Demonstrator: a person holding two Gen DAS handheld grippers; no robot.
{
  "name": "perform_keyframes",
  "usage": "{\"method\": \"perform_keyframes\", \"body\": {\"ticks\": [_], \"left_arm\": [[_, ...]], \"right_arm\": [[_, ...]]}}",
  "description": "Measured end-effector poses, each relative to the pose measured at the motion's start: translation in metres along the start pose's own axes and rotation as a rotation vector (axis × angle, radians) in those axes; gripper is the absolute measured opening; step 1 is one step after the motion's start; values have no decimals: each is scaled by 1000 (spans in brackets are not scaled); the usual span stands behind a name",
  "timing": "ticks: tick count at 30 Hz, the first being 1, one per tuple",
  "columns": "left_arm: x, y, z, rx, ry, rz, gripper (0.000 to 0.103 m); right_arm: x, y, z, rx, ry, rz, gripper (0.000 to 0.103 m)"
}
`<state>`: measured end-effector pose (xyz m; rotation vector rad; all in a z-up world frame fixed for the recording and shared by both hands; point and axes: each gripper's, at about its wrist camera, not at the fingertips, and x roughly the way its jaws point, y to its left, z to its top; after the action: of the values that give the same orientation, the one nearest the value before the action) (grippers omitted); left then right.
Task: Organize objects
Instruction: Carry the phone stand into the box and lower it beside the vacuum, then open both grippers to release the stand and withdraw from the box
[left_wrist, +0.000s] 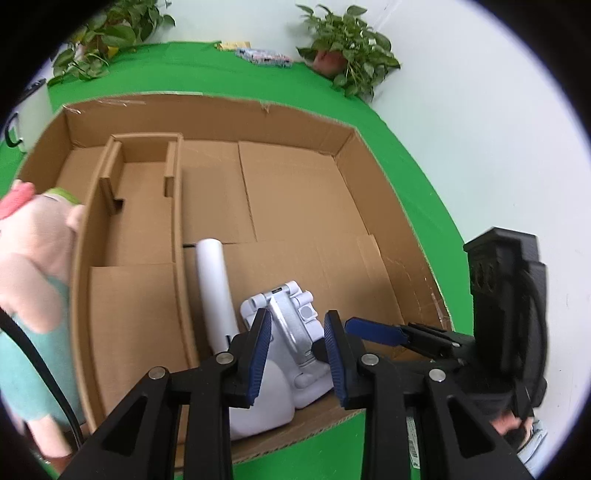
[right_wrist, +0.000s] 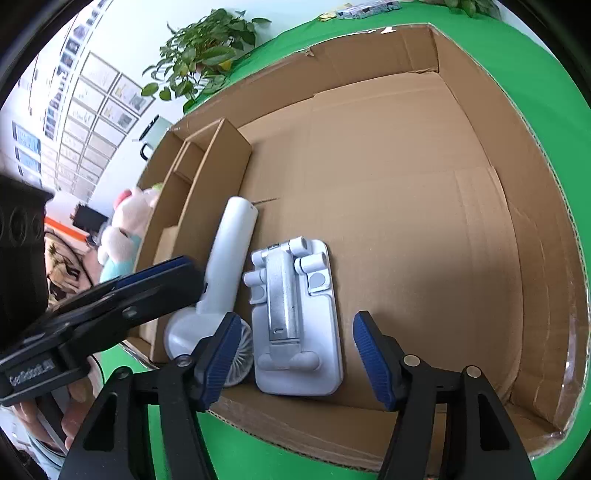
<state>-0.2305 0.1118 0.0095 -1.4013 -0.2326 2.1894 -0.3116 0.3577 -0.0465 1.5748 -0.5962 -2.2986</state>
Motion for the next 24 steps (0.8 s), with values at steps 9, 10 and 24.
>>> {"method": "perform_keyframes", "body": {"ticks": [9, 10, 24], "left_arm": [[-23, 15, -13, -13, -70, 19, 29], [-24, 18, -15, -17, -73, 21, 29], [-42, 42, -39, -59, -118, 3, 29]], "right_arm": [[23, 15, -4, -66, 68, -138, 50], [26, 18, -5, -75, 80, -146, 48], [28, 30, -10, 12, 50, -259, 44]]}}
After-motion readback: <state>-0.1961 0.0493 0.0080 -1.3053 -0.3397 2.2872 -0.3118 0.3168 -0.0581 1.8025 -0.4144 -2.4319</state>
